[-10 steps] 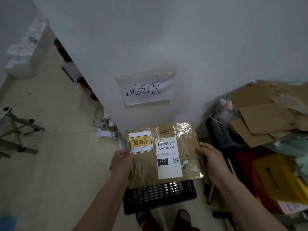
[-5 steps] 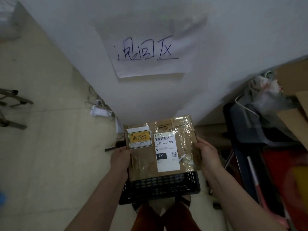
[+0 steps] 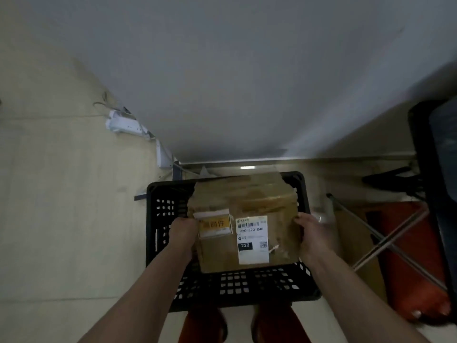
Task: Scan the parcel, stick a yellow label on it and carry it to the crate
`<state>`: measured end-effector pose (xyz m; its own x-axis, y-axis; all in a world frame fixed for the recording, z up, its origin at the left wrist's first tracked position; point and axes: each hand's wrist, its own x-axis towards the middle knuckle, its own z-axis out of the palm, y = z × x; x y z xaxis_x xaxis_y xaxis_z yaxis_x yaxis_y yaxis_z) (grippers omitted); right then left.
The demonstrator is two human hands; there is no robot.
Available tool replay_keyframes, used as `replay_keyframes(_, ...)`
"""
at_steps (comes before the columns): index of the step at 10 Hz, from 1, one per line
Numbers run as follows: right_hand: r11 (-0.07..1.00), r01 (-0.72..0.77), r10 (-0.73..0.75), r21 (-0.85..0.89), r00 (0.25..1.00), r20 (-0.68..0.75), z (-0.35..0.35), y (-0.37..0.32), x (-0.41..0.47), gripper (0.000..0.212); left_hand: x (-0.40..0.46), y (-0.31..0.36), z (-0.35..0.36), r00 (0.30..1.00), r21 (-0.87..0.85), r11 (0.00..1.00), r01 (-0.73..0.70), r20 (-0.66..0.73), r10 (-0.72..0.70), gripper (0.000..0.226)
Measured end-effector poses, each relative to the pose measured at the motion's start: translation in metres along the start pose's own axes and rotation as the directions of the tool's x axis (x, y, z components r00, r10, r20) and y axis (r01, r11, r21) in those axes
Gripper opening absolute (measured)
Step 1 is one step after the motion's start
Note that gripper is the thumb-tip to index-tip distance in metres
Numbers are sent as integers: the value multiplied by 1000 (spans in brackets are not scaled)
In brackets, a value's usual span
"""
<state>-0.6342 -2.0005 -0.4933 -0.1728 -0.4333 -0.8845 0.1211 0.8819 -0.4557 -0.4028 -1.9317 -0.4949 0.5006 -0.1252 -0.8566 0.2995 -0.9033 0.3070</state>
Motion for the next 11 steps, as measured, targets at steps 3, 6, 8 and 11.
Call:
replay_keyframes(3,999,42,-39,33,996,-79,-14,55,41,19,27,-62,28,999,13,999,-44,-7,44,23)
replay_keyframes(6,992,-126,127,20,988,-91,0,76,87,41,63,-57,40,998,42,997,-59,14,59,29)
replay_keyframes(8,994,-108,108,-6,994,35,22,82,126,36,119,-58,50,995,70,994,-85,62,81,32)
replay_keyframes(11,998,-60,61,-8,978,201,51,58,135,32,130,-42,60,986,-193,979,-61,141,89,38)
